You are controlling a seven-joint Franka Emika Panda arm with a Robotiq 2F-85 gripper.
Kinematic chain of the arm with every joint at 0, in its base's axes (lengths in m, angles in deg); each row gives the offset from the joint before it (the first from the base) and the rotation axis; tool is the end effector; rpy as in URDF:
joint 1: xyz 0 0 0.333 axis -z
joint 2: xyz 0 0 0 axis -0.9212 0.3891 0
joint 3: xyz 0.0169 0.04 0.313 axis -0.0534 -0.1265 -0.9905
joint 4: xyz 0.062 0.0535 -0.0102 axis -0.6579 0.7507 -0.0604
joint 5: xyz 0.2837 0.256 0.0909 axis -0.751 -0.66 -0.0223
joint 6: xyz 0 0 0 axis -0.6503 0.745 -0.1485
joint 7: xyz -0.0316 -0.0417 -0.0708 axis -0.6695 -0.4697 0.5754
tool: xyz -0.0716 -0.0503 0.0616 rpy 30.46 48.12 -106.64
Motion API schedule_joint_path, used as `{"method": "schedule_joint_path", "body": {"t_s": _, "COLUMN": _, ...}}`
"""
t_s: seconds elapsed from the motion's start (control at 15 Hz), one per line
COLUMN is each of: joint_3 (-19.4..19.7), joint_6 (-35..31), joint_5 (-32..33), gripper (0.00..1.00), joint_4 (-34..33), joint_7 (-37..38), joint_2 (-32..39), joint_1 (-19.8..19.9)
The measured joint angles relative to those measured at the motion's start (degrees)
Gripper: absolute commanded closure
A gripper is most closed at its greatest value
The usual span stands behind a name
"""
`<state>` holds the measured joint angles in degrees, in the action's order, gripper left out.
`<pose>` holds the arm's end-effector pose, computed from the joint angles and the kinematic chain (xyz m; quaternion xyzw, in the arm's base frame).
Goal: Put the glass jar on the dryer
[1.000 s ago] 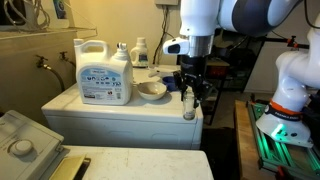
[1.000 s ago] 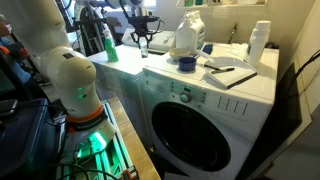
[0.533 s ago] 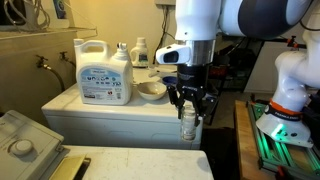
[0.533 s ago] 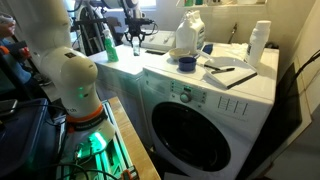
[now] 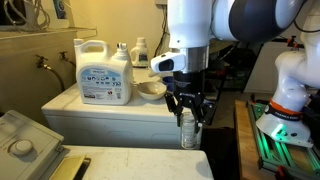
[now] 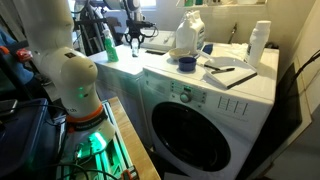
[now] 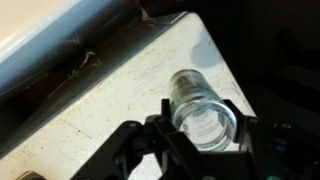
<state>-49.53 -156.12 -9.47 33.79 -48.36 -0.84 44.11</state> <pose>0.3937 0.4128 0.3941 -0.7730 -0.6314 0.0293 0.0546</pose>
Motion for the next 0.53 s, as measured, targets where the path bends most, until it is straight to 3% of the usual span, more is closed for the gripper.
{"method": "schedule_joint_path", "body": {"t_s": 0.13, "joint_3": -0.01, "joint_6": -0.41, "joint_5": 0.01, "gripper": 0.73, "joint_4": 0.01, "joint_7": 0.16, "joint_2": 0.1, "joint_1": -0.01}}
{"method": "schedule_joint_path", "body": {"t_s": 0.53, "joint_3": -1.08, "joint_6": -10.5, "joint_5": 1.05, "gripper": 0.73, "joint_4": 1.72, "joint_7": 5.25, "joint_2": 2.61, "joint_1": -1.08}}
